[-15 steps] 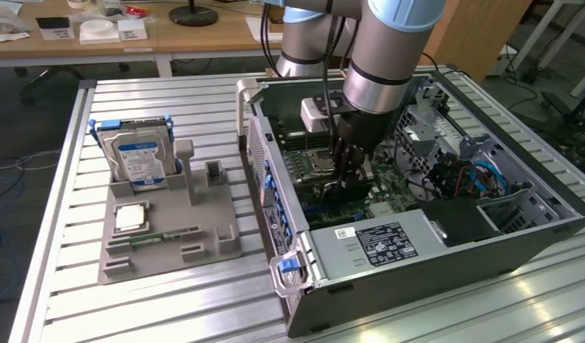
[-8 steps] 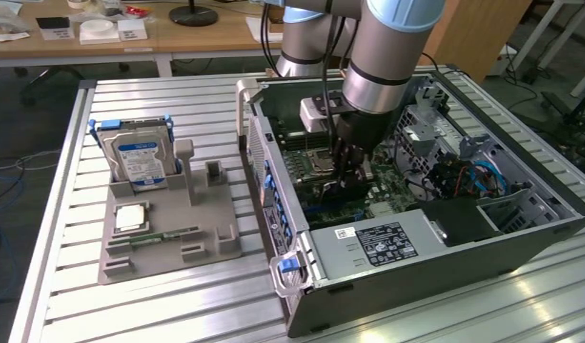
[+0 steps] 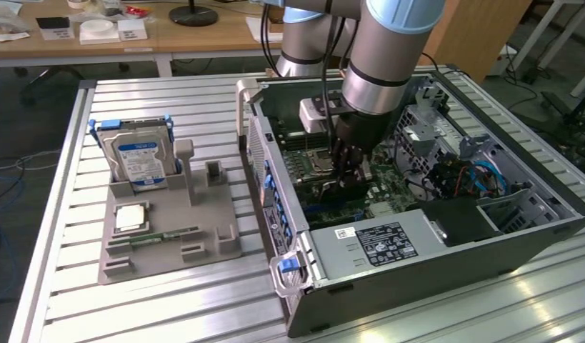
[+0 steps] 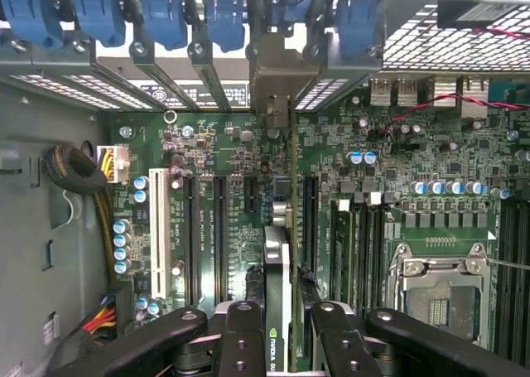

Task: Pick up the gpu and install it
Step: 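Insert the gpu into the slot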

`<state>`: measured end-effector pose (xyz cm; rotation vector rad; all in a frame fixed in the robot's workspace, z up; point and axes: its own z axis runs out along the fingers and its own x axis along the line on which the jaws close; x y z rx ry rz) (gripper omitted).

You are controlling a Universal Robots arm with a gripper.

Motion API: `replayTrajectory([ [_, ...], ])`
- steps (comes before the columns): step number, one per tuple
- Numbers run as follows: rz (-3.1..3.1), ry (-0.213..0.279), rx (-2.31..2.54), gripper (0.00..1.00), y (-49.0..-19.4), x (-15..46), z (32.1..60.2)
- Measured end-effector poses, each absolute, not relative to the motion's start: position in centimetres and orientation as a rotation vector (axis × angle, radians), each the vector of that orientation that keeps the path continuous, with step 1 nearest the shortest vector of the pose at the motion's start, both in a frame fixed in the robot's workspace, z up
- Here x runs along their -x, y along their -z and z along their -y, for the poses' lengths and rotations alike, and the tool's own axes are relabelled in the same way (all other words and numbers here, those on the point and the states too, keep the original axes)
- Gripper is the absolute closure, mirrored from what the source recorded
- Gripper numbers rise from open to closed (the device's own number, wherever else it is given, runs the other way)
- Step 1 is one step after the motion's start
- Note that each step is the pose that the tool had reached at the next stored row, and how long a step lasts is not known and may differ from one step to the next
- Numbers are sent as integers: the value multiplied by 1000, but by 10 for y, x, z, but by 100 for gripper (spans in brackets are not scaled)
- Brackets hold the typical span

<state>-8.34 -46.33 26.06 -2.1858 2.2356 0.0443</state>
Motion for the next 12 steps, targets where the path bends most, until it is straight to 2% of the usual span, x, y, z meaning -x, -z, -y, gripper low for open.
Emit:
replayTrajectory([
  [12,-2233,-50,2183,74,-261,84,464],
])
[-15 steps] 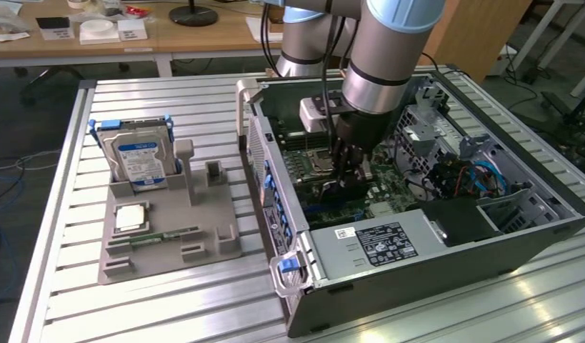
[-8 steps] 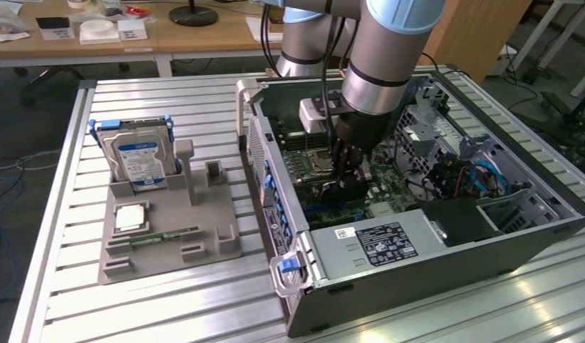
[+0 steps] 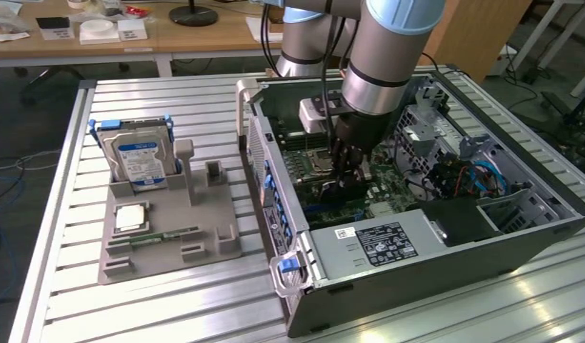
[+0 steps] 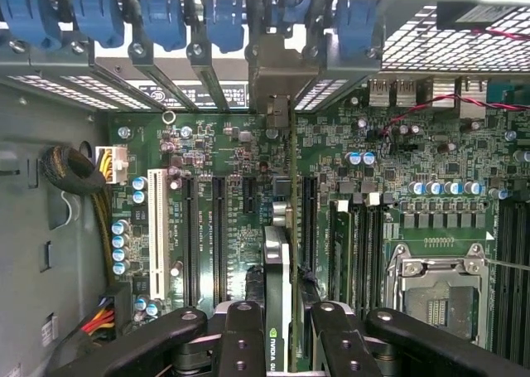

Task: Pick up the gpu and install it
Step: 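Insert the gpu into the slot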

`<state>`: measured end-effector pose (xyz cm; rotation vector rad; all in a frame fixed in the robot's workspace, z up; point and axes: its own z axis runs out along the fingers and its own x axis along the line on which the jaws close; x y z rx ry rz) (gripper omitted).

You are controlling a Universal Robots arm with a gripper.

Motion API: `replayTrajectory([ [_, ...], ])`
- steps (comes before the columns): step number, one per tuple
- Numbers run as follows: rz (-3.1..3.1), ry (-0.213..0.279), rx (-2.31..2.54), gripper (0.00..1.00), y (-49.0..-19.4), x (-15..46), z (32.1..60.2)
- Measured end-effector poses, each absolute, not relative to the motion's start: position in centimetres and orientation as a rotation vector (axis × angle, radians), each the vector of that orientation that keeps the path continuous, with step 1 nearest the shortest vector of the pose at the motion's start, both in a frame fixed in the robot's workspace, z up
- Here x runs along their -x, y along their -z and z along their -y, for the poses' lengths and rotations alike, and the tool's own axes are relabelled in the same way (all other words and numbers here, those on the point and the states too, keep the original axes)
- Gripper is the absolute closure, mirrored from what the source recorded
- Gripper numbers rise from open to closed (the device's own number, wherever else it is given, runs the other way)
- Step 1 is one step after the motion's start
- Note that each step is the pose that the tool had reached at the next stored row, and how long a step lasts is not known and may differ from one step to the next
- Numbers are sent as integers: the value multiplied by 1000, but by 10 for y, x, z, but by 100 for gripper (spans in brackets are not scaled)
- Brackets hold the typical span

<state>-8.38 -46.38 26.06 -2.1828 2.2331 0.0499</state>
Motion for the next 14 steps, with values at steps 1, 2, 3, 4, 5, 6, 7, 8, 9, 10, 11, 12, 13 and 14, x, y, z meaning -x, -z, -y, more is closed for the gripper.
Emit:
replayTrajectory([
  [1,-2233,-50,2183,74,-261,84,464],
  [2,-2233,-51,2182,74,-261,84,464],
  [3,-2232,-51,2182,74,-261,84,464],
  [4,-2232,-52,2182,74,-261,84,464],
  [5,-2232,-52,2181,74,-261,84,464],
  [6,-2232,-53,2181,74,-261,85,464],
  [7,-2231,-54,2181,74,-261,85,464],
  [8,-2231,-54,2180,74,-261,84,464],
  [9,-2230,-56,2180,74,-262,84,465],
  [10,-2230,-57,2179,74,-262,85,465],
  [11,-2229,-58,2178,74,-262,85,465],
  [12,-2227,-60,2177,74,-262,85,465],
  [13,-2226,-61,2177,74,-262,85,466],
  [14,-2226,-61,2177,74,-262,85,467],
])
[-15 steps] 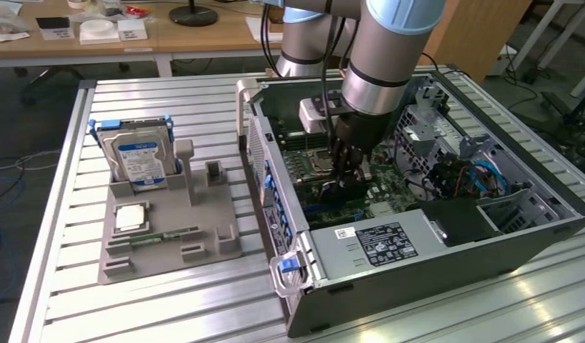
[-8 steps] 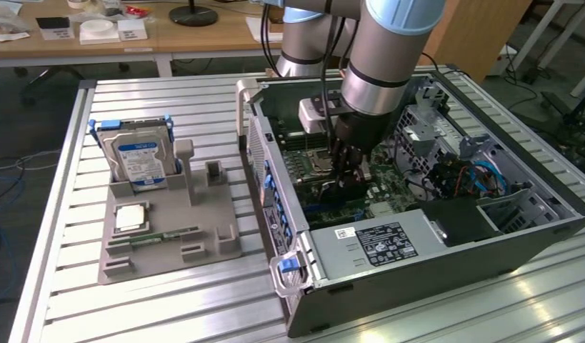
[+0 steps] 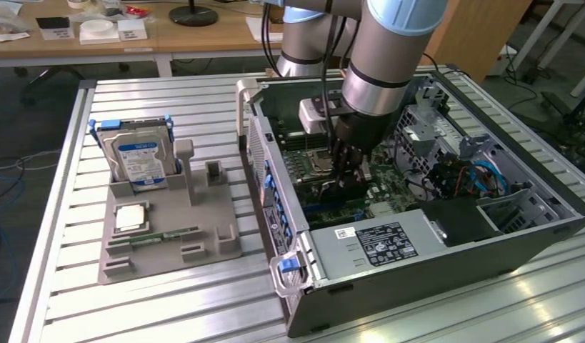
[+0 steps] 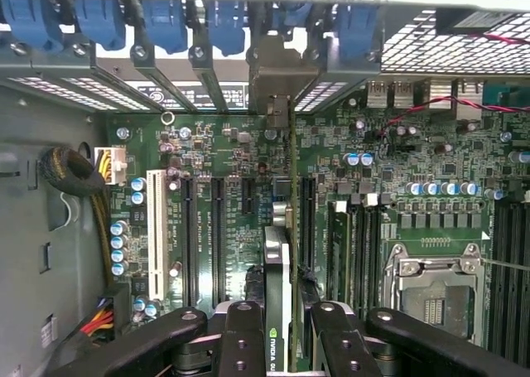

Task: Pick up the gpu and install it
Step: 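Insert the gpu into the slot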

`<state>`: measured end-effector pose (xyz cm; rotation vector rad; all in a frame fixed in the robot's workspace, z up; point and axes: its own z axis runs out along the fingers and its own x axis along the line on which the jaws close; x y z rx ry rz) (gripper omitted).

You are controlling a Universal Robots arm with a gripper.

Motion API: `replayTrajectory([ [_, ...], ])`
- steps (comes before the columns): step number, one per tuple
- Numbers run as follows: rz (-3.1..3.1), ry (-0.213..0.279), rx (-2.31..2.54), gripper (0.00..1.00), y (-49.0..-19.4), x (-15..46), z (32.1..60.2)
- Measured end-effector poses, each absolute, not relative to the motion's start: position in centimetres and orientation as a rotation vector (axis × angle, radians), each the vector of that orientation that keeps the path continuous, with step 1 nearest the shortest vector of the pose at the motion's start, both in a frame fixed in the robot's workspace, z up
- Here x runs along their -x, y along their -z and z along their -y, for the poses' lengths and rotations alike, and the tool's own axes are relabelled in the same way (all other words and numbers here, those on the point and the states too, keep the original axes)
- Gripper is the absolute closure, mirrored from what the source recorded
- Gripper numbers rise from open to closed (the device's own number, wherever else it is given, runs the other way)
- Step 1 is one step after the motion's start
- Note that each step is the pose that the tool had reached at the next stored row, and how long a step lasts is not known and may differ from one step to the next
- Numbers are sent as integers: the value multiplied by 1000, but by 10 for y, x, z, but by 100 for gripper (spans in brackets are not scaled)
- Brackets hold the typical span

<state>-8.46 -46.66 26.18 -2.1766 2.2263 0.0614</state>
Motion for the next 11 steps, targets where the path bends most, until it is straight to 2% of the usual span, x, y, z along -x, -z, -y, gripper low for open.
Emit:
replayTrajectory([
  [11,-2223,-67,2174,74,-262,85,470],
])
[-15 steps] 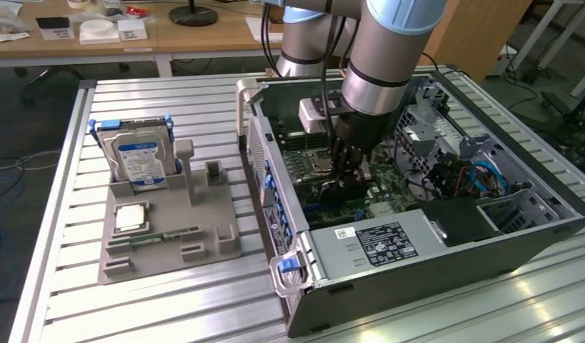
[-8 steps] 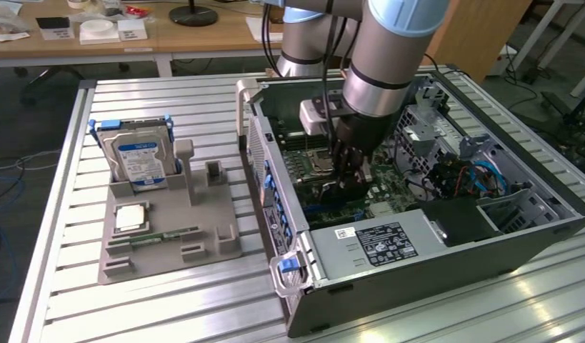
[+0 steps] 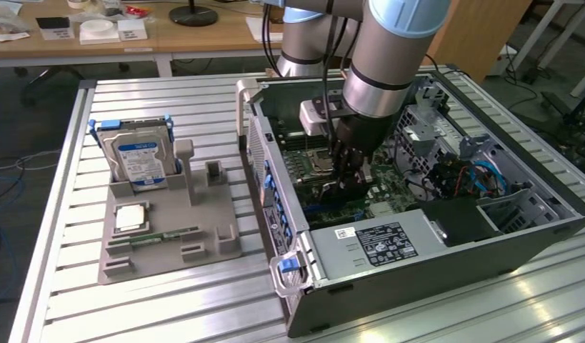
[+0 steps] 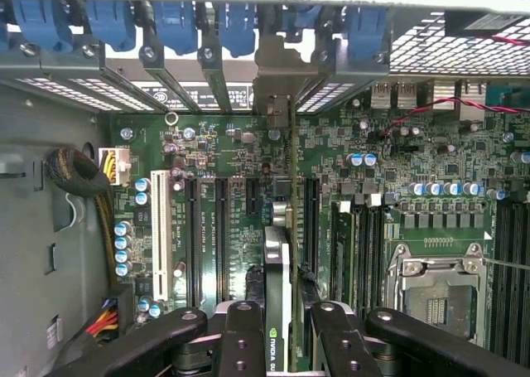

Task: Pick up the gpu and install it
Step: 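Insert the gpu into the slot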

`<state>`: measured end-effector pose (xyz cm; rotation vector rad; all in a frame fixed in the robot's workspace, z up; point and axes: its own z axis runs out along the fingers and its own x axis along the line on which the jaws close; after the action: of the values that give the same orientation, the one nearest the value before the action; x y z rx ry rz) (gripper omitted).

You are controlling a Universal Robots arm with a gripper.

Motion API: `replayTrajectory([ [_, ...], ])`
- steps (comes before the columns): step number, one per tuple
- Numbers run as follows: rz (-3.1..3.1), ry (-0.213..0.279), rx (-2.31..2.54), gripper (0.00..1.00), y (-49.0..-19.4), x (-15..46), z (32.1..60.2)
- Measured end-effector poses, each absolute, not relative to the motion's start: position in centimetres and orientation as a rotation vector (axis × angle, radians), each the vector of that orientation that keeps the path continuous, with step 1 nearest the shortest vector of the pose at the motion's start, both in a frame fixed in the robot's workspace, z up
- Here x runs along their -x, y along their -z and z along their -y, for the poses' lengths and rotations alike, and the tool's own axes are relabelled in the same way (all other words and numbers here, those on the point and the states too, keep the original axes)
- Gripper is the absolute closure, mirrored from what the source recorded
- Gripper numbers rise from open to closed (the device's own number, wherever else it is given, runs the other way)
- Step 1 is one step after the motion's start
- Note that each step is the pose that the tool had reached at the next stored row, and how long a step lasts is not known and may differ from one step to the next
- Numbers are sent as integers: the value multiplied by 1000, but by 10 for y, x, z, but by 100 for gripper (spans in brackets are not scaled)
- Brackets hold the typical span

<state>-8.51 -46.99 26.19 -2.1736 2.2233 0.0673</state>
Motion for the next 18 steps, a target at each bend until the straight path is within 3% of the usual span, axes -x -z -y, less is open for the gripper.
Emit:
replayTrajectory([
  [18,-2223,-67,2173,74,-261,86,470],
])
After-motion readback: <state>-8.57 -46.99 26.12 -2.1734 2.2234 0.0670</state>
